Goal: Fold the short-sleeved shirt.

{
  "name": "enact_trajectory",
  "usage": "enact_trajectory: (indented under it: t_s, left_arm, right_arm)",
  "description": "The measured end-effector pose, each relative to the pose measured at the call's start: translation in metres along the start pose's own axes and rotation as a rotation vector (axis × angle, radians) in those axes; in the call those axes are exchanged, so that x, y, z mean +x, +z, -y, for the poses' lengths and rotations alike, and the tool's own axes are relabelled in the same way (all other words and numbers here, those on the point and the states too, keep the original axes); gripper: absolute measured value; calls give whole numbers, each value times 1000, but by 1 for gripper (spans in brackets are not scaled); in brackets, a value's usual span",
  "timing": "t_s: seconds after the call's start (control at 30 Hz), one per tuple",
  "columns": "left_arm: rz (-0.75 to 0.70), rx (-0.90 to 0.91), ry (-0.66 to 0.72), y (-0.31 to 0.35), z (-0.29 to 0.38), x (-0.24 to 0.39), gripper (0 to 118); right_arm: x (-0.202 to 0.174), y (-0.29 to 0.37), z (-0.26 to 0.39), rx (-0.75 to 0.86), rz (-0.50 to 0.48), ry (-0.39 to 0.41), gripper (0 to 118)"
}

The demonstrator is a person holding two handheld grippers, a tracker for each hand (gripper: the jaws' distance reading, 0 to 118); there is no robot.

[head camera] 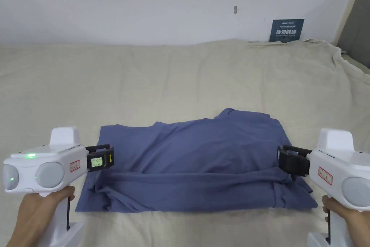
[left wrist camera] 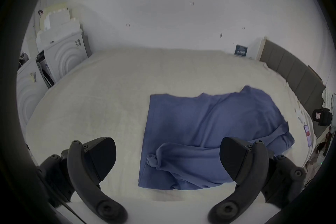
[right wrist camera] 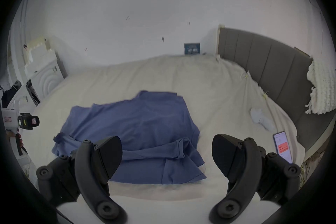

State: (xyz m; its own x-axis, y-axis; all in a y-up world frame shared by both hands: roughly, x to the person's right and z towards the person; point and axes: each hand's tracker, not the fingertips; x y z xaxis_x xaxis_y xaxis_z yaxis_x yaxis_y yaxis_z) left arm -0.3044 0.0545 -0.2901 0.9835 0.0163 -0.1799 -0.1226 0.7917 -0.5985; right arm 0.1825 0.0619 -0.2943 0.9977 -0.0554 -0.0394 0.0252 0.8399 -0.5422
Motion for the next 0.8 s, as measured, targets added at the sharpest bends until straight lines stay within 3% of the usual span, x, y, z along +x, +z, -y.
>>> enact_trajectory:
  t_s: [0.1,0.17,0.23,0.27,0.3,0.33,0.37,0.4,0.8]
  left_arm:
    - [3,50,13,25,13,0,114]
    - [-1,80,2,34,26,0,101]
    - [-6,94,-14,44,38,2,67]
    - [-8,99,-24,43,45,0,36]
    - [-10,100,-32,45,51,0,21]
    - [-10,99,-35,47,56,0,15]
    - [-7,94,-30,48,61,-1,15]
    - [2,81,-8,48,64,-2,0]
    - [2,-86,-9,7,59,-19,0]
  right_arm:
    - [-6,38,6,61,17,2,101]
    - [-7,54,13,86,24,1,92]
    - [-8,66,19,113,30,7,68]
    - [-8,71,23,120,32,9,43]
    - [-6,72,26,123,37,15,30]
    - [-2,72,29,124,36,19,21]
    - [-2,74,33,135,33,24,21]
    - [-2,75,36,150,40,24,0]
    - [7,56,29,108,31,21,0]
